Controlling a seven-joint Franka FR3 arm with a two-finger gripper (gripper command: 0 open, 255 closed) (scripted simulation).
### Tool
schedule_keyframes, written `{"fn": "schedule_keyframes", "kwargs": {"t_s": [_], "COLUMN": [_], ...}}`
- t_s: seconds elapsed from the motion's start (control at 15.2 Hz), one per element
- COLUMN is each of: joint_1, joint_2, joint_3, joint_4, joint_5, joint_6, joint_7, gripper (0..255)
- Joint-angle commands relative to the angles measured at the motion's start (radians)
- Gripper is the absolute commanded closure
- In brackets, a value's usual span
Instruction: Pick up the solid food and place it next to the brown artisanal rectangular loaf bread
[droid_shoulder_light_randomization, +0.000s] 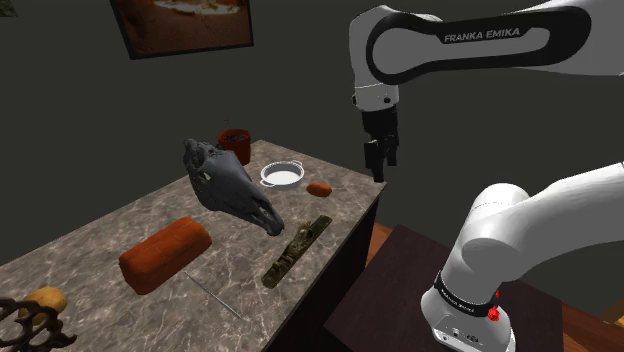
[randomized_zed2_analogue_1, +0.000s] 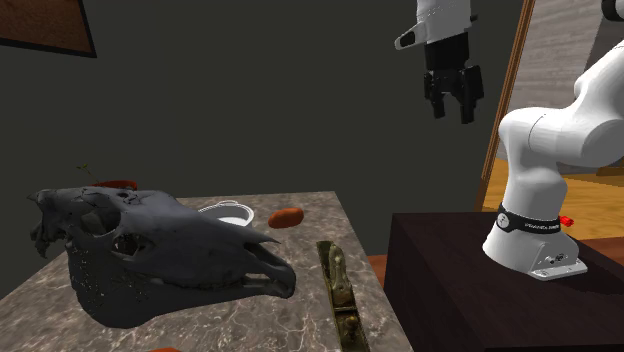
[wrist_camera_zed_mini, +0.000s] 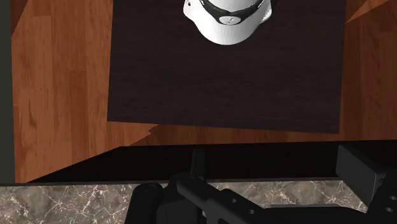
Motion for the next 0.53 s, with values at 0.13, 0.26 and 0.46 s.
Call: {"fn": "schedule_keyframes", "kwargs": {"t_s": [0.13,0.26,0.46], "joint_1": [-0.01,-0.021,-0.038], "joint_2": [0.023,0.053,0.11], "joint_3": [-0.017,-0.034,-0.06], "joint_4": [-0.036,-0.066,-0.101], "joint_5": [-0.021,-0.041,-0.069], "joint_6": [0.08,0.161,0.285], "joint_7": [-0.021,-0.041,-0.069], "gripper": [0,0,0]}}
